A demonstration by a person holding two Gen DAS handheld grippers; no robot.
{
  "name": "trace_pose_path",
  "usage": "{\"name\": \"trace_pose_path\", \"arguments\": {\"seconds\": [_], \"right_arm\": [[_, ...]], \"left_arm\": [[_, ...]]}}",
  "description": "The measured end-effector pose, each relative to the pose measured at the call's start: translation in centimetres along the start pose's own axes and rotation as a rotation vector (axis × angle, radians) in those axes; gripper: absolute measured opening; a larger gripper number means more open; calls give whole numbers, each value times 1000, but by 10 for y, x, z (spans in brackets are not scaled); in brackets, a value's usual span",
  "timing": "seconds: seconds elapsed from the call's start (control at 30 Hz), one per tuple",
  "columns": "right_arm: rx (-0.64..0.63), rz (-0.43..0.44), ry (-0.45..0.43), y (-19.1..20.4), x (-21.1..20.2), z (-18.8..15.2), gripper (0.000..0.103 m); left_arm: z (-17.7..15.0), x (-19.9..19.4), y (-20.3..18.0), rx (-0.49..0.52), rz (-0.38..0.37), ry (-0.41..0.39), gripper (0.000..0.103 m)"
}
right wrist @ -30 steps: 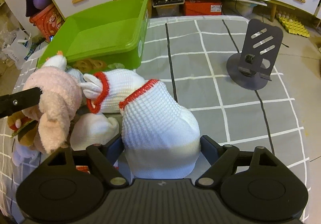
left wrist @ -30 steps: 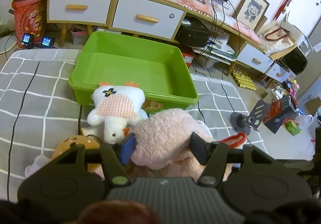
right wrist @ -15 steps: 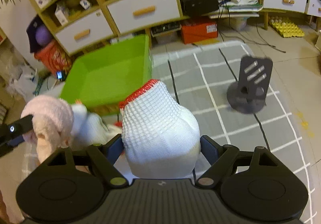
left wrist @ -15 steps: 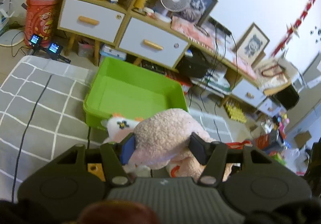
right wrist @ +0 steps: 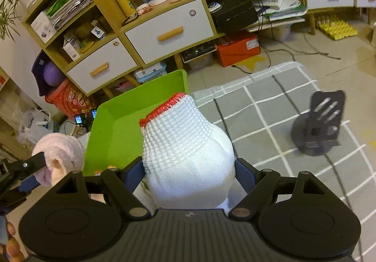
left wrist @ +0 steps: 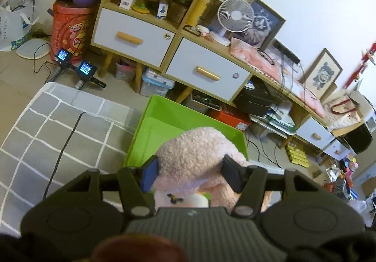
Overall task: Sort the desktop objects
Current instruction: 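Carry the pink plush and white glove up over the green bin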
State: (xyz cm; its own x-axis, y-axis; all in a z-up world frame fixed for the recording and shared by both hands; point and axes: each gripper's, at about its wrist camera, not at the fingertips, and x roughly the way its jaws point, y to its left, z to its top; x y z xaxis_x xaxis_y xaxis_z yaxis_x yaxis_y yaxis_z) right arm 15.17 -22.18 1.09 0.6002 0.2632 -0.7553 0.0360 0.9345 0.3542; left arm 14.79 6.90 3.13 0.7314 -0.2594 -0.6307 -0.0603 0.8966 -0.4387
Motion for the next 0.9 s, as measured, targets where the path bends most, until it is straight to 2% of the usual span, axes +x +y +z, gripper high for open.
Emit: {"name": "trace_pose_path", "arguments": {"seconds": [0.17,0.33,0.67,0.83,0.9], "right_arm": [[16,71,59,13,32,21,82],[-4,68,46,26,58,37,82],[-14,104,61,36,108,40,82],[-40,62,93,39,128,32,82],[-46,72,109,39,132,30,82]], "left_arm": [[19,28,10,9,43,12,57],[32,54,17,23,61,13,57],[12,93,27,81,82,36,57],[8,102,22,138,92,54,58],[5,107,22,142,91,77,58]]}}
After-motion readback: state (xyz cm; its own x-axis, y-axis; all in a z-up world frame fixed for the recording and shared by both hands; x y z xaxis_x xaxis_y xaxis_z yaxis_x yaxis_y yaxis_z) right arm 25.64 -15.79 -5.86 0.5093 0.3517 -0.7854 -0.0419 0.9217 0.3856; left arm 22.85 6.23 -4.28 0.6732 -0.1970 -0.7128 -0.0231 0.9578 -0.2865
